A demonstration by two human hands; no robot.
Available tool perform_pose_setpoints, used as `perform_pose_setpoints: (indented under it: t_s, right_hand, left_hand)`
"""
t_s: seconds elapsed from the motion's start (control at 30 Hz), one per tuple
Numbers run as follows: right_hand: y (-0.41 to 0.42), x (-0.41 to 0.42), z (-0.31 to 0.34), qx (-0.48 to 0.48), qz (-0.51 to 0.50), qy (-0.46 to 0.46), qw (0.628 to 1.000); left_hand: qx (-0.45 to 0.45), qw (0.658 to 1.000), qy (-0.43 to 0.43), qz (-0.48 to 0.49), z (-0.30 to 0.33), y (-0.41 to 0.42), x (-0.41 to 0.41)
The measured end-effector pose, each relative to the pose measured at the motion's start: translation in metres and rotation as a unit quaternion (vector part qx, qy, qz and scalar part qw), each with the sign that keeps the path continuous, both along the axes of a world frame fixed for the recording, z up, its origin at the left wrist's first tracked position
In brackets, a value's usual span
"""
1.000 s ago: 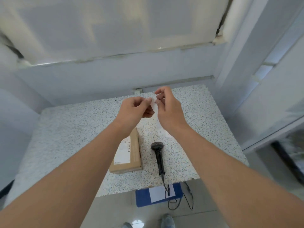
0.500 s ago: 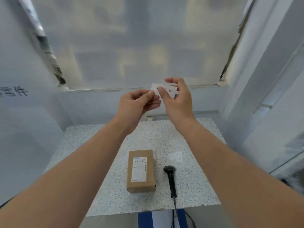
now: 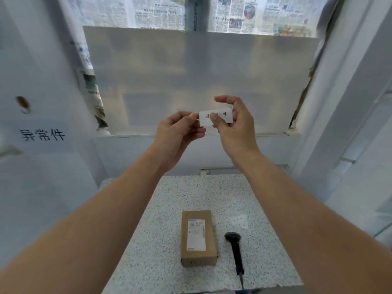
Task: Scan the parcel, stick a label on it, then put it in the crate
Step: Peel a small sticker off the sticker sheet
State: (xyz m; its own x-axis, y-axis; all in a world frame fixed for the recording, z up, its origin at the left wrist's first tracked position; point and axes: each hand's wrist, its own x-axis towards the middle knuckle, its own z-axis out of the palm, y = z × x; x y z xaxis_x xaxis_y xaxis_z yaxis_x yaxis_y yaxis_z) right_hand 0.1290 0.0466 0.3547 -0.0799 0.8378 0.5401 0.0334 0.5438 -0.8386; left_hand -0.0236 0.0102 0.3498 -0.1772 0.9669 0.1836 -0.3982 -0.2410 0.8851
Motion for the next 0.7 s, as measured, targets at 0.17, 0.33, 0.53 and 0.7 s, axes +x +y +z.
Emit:
perform_pose_setpoints:
  t_s: [0.17, 0.33, 0.53, 0.7]
  right_hand:
    - [-0.007, 0.003, -0.001, -0.006, 0.038, -0.017, 0.999]
    - [-0.012, 0.007, -0.006, -0.014, 0.044, -0.037, 0.998]
    - [-0.015, 0.012, -0.011, -0.022, 0.044, -0.038, 0.998]
    - [-0.018, 0.018, -0.016, -0.031, 0.036, -0.038, 0.998]
  left_hand:
    - [0.011, 0.999, 0.034, -0.011, 0.001, -0.005, -0.011]
    - [0.005, 0.997, 0.071, -0.030, -0.003, -0.011, -0.016]
    - [-0.009, 0.991, 0.130, -0.042, -0.005, -0.015, -0.014]
    - [-0.028, 0.983, 0.173, -0.049, -0.011, -0.019, -0.007]
